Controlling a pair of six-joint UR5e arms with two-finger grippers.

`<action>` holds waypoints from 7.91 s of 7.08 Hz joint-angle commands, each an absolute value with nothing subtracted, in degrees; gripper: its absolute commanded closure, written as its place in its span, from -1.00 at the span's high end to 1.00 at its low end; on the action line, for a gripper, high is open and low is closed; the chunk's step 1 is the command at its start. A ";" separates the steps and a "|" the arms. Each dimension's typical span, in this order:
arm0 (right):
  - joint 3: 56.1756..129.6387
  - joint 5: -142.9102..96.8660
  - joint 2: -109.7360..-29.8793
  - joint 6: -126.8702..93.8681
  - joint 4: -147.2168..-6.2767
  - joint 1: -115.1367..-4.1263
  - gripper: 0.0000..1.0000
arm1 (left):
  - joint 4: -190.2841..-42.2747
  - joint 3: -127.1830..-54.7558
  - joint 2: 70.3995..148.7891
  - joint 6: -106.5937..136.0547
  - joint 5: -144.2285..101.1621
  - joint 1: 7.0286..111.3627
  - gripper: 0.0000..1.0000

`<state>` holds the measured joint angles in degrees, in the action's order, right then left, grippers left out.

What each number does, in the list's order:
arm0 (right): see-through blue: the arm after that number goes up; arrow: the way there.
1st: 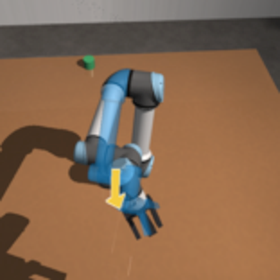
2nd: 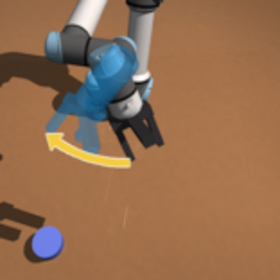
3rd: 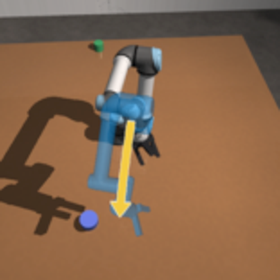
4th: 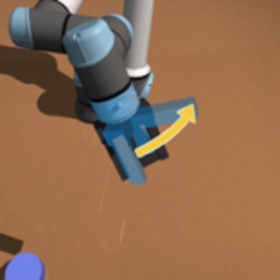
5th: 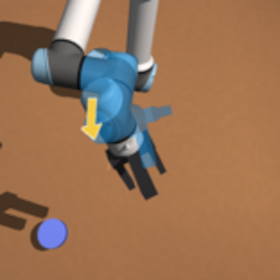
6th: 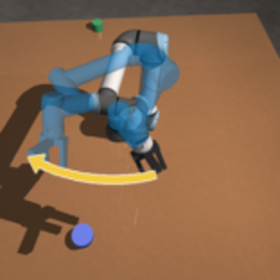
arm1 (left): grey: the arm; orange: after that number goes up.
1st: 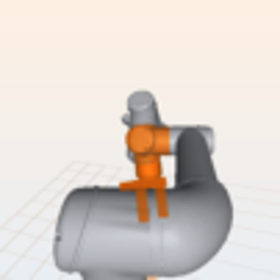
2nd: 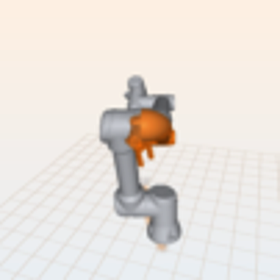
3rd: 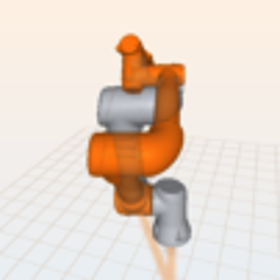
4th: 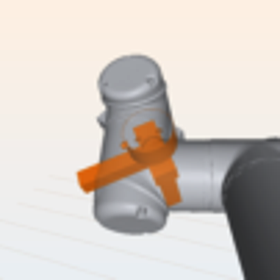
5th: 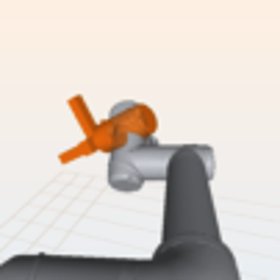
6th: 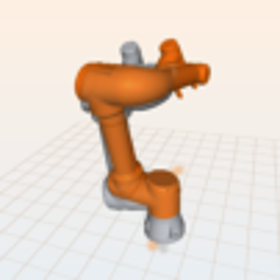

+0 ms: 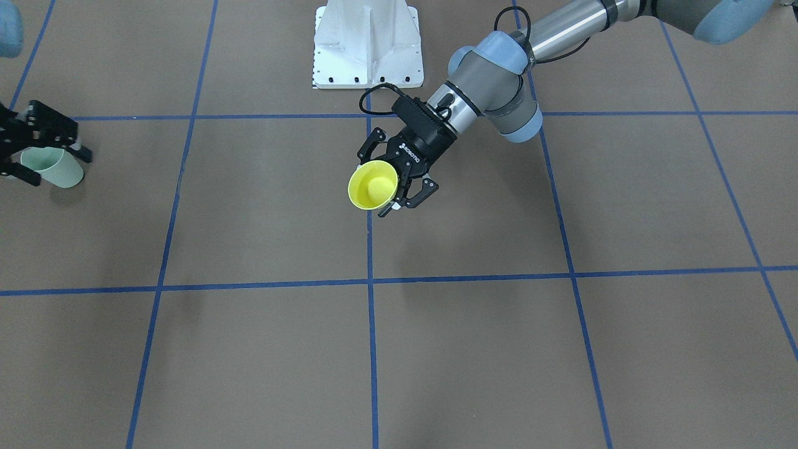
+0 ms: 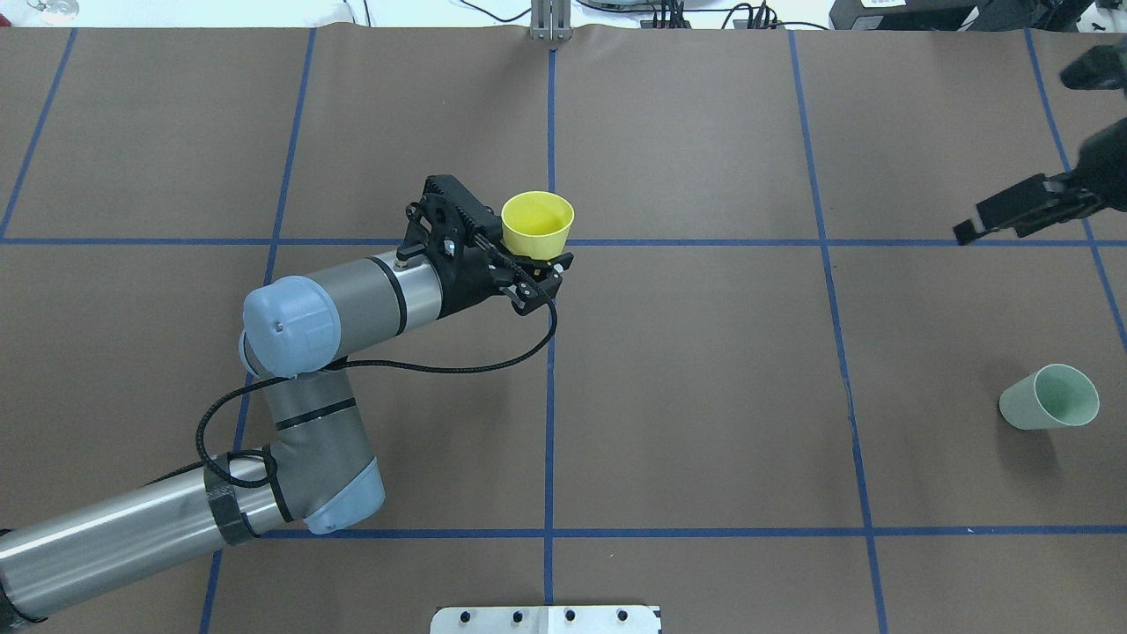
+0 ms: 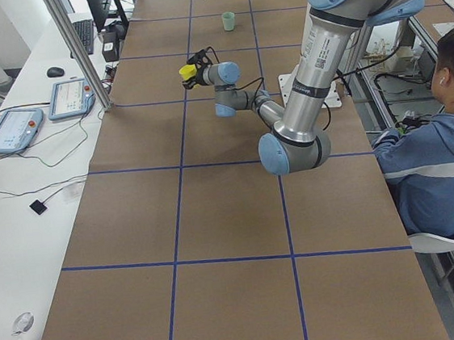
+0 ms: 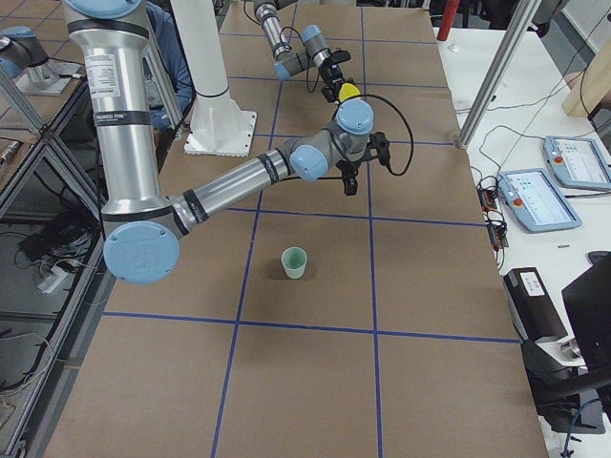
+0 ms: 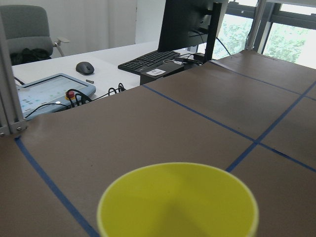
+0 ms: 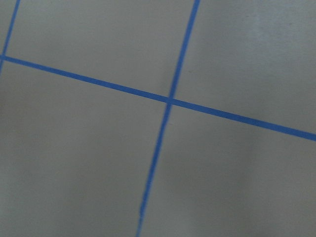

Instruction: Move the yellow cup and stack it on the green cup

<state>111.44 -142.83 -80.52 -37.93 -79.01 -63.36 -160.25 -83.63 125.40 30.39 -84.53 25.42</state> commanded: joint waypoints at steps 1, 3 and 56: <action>111.00 -141.60 -72.79 -51.83 -79.10 -57.40 1.00 | -159.88 -82.54 128.04 28.74 -84.20 21.10 -0.11; 110.92 -141.15 -69.98 -52.91 -79.10 -55.65 1.00 | -160.48 -81.74 128.49 28.65 -84.73 21.01 -0.10; 109.69 -125.42 -117.25 -50.45 -42.54 -62.93 -1.00 | -164.00 -79.28 115.58 48.16 -76.91 33.31 1.00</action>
